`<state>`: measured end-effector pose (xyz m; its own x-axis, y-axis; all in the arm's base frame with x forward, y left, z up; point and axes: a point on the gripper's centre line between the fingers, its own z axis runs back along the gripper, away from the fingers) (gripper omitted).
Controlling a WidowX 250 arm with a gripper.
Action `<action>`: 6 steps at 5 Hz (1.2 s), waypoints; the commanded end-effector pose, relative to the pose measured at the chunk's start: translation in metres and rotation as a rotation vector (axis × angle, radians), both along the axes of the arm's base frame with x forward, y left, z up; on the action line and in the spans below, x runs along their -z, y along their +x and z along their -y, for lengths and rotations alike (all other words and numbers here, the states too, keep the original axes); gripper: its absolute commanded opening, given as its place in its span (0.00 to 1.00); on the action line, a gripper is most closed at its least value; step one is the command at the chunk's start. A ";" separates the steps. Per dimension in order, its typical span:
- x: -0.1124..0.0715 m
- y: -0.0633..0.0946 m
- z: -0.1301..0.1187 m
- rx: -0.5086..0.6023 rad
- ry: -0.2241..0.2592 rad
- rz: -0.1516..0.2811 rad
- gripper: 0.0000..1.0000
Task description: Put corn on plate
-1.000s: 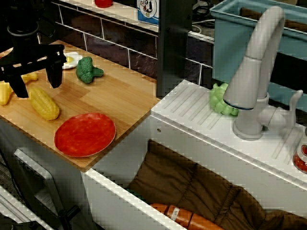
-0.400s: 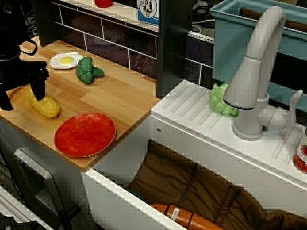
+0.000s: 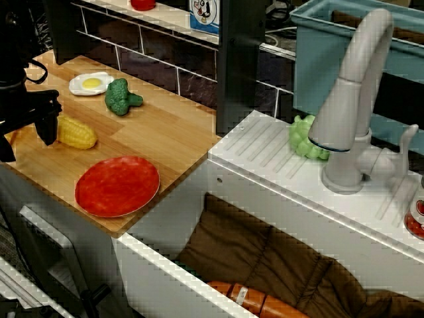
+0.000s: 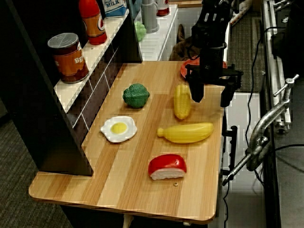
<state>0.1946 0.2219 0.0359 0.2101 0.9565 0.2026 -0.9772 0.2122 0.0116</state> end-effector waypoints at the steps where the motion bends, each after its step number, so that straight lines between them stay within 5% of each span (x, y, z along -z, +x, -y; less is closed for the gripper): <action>1: -0.015 0.005 -0.009 -0.044 0.010 0.002 1.00; 5: -0.056 0.029 0.007 -0.074 -0.118 -0.036 1.00; 6: -0.042 0.036 0.003 -0.130 -0.134 -0.049 1.00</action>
<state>0.2244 0.2121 0.0640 0.0882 0.9958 0.0252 -0.9933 0.0861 0.0773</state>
